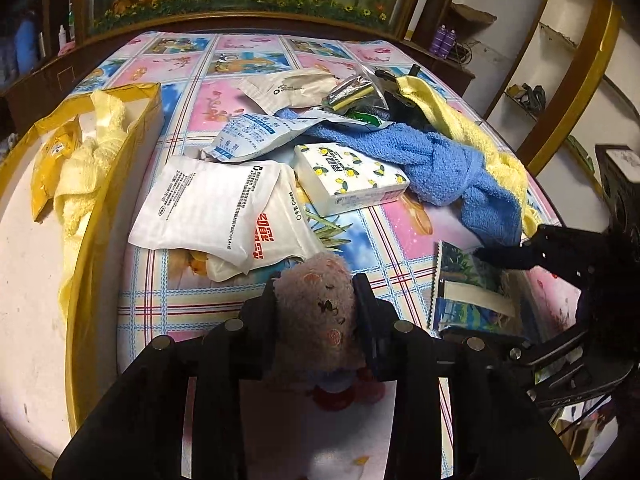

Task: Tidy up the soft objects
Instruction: 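Grasp the pink plush ball with the left gripper while the right gripper grasps the clear snack packet, then place the plush ball and snack packet into the box with both grippers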

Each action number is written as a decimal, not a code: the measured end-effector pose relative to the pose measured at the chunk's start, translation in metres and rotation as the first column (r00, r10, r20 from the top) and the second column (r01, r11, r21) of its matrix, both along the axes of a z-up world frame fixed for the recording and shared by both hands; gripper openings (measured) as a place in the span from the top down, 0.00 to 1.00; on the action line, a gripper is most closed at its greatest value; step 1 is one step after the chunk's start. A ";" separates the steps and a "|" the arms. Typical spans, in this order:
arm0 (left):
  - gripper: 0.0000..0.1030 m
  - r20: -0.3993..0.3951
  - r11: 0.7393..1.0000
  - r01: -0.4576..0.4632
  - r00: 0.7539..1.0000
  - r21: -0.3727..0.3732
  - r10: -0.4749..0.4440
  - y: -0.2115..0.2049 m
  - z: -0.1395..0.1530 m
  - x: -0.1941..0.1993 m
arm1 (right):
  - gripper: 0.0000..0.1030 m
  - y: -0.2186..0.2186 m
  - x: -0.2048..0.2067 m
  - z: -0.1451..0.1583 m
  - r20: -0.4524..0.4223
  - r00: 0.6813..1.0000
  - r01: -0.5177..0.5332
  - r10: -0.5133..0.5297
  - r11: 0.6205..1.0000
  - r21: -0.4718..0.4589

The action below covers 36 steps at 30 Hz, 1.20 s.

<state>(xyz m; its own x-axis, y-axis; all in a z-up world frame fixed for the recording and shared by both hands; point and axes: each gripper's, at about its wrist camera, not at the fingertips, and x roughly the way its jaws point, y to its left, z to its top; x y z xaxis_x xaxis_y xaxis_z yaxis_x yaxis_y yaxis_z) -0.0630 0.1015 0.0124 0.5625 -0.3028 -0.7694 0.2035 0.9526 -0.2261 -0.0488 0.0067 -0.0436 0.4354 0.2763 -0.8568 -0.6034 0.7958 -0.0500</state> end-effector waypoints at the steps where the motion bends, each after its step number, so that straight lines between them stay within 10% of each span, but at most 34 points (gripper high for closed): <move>1: 0.69 0.001 1.000 -0.007 1.000 -0.013 0.007 0.002 0.000 0.000 | 0.37 -0.001 -0.004 0.000 0.001 1.000 0.011 -0.011 1.000 0.006; 9: 0.69 0.087 0.989 -0.006 0.996 -0.148 0.019 0.030 0.050 -0.033 | 0.40 -0.006 -0.016 0.027 -0.044 0.997 0.070 -0.064 0.982 0.173; 16: 0.69 0.166 0.983 -0.165 0.970 -0.085 0.177 0.115 0.095 -0.040 | 0.40 0.043 0.006 0.080 -0.073 0.997 0.018 0.014 0.912 0.411; 29: 0.68 -0.006 0.927 -0.368 0.930 -0.066 0.368 0.229 0.037 0.063 | 0.39 0.208 0.054 0.057 -0.154 0.974 -0.086 0.163 0.906 0.415; 36: 0.48 -0.016 0.914 -0.387 0.921 -0.119 0.388 0.244 0.027 0.083 | 0.33 0.228 0.075 0.035 -0.138 0.982 -0.073 0.132 0.929 0.363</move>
<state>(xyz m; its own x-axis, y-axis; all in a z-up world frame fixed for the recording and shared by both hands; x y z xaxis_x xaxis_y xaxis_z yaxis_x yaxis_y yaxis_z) 0.0201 0.3454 0.0392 0.6601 -0.1476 -0.7365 -0.1741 0.9238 -0.3411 0.0262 0.2351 -0.0090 0.2560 0.6106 -0.7495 -0.6595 0.6771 0.3264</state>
